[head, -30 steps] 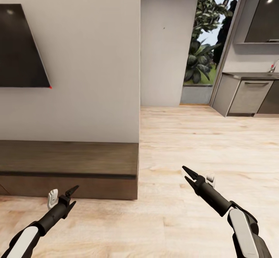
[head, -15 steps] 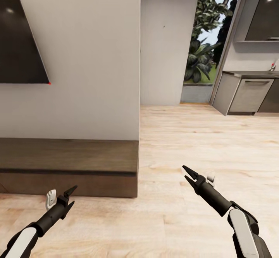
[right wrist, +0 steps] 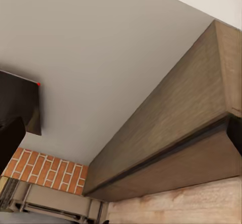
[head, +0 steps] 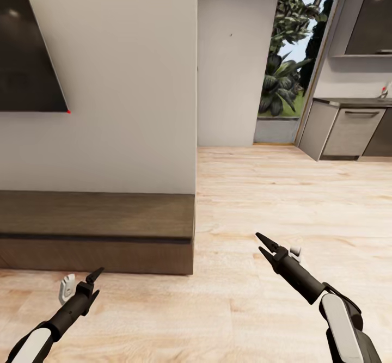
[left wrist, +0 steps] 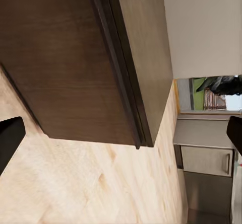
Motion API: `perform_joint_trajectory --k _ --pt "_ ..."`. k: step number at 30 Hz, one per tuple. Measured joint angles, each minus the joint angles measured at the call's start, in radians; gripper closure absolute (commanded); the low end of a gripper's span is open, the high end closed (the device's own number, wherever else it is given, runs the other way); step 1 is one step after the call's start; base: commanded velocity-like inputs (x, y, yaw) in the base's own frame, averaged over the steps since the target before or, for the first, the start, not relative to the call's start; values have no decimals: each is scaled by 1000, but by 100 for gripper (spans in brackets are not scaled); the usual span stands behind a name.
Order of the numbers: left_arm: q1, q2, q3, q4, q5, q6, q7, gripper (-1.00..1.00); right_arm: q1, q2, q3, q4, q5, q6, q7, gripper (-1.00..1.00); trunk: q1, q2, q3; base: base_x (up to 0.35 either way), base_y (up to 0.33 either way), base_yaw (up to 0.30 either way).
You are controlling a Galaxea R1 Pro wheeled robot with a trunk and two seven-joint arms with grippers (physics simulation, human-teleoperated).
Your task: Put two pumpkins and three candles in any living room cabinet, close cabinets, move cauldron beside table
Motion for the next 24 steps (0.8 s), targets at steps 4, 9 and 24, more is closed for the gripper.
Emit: perform_joint_trajectory --k 4,9,24 --pt "0 0 -1 1 -6 1 -64 -100 -1 4 16 -57 0 11 -5 -100 15 -28 -12 0 0 0" --pt "0 2 -1 1 -8 5 -117 -100 -1 12 138 -117 11 52 -68 -100 35 -63 -28 0 0 0" --pt "0 -5 -4 1 -10 -2 -124 -100 -13 47 428 -140 11 57 -764 -100 92 -168 -75 0 0 0"
